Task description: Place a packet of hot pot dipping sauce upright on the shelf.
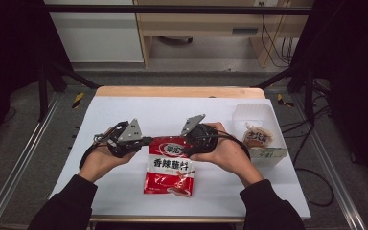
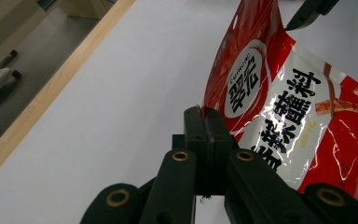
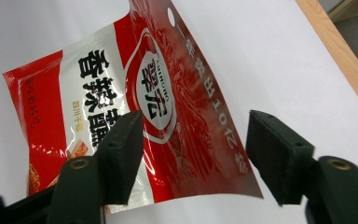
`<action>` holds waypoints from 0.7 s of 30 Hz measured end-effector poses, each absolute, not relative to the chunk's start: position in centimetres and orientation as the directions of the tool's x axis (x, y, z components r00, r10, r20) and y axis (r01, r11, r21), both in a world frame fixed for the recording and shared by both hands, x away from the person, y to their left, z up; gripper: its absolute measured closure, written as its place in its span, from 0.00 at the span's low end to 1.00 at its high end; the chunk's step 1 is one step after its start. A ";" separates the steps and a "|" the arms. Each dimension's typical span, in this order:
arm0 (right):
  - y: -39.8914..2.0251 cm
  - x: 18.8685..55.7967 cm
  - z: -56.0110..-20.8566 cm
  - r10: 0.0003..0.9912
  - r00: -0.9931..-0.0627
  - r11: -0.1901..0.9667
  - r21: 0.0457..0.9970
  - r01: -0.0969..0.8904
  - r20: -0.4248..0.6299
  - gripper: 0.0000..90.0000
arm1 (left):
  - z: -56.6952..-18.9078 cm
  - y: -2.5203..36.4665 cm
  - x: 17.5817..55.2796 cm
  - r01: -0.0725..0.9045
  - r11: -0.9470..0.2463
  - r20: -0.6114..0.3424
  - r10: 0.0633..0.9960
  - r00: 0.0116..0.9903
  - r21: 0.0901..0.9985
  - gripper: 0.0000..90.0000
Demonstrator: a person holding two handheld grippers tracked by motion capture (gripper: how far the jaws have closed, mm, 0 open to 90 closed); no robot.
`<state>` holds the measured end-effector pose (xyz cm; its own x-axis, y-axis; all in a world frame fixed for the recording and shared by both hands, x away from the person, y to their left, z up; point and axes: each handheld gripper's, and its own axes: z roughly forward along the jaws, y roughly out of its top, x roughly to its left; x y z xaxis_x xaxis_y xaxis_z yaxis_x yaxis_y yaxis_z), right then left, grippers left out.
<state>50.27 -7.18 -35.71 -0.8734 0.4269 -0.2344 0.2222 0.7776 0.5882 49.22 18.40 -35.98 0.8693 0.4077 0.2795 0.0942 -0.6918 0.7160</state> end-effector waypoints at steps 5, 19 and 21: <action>-6.9 50.7 -36.0 0.409 -0.885 0.791 0.569 0.223 -0.221 0.54 | -35.7 18.4 49.1 0.087 -0.686 0.280 0.405 0.870 0.722 1.00; -6.8 50.4 -36.4 0.375 -0.902 0.823 0.524 0.218 -0.213 0.90 | -35.6 18.2 49.0 0.083 -0.682 0.277 0.401 0.873 0.726 1.00; -6.8 50.4 -36.5 0.365 -0.907 0.828 0.518 0.213 -0.210 0.93 | -35.6 18.2 49.0 0.086 -0.682 0.272 0.400 0.875 0.726 1.00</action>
